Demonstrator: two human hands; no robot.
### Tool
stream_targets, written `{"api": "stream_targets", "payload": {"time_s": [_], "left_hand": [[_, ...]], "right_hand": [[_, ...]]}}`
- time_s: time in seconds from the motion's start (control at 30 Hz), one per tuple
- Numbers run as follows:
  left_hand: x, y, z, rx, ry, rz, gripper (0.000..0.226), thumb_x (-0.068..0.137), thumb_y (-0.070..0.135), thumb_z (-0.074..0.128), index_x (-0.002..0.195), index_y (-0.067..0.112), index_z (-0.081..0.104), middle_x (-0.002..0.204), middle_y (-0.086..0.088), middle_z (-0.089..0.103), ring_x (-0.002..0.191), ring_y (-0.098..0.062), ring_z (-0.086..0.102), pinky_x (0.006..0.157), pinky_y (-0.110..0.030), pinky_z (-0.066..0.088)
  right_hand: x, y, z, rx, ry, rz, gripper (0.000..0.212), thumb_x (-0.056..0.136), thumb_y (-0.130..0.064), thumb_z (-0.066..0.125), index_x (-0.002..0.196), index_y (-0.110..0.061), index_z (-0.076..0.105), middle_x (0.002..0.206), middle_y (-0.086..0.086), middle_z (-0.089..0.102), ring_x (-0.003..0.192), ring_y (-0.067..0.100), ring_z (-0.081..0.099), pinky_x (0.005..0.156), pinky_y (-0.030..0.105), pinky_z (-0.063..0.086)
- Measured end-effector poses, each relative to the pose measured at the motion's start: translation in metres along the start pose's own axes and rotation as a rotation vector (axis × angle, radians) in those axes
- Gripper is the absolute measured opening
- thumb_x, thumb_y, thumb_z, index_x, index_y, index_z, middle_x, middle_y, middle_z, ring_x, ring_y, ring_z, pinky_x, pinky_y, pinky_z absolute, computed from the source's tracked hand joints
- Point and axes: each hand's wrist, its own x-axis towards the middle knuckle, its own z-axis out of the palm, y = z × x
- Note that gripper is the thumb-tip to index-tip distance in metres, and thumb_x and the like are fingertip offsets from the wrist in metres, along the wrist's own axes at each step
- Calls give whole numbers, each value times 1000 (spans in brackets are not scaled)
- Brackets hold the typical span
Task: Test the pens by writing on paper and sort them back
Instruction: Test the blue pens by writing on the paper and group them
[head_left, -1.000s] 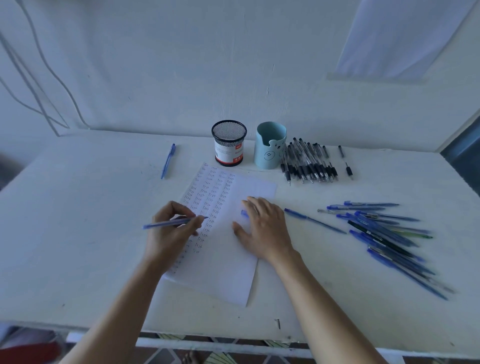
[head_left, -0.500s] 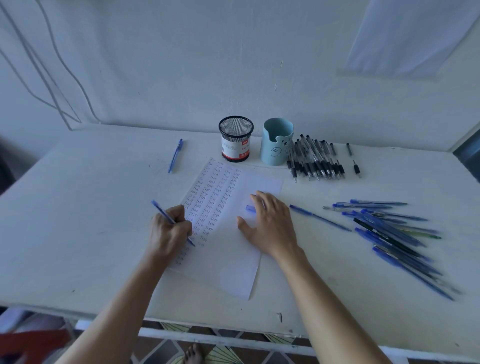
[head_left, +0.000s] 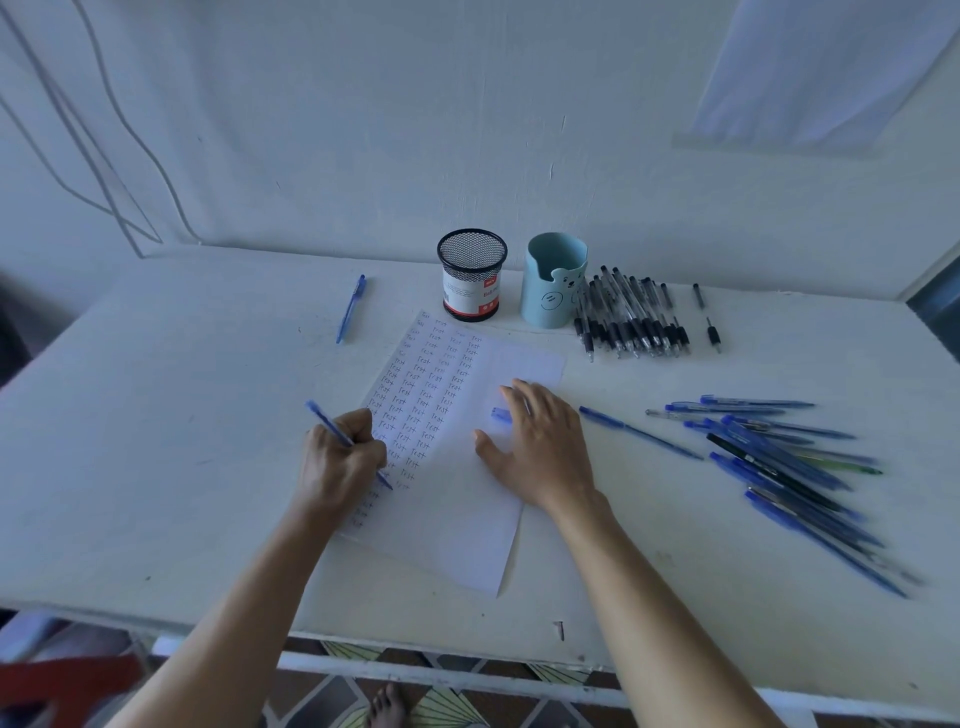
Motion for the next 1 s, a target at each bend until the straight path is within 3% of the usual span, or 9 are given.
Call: {"api": "stream_targets", "payload": {"time_s": [1.0], "left_hand": [[0, -4, 4, 15, -39, 45, 28, 51, 10, 50, 56, 16, 23, 51, 10, 20, 53, -12, 21, 53, -31, 17]], "right_hand": [[0, -1, -2, 2, -20, 11, 77, 81, -64, 32, 135, -14, 55, 145, 5, 51, 137, 25, 43, 111, 44, 32]]}}
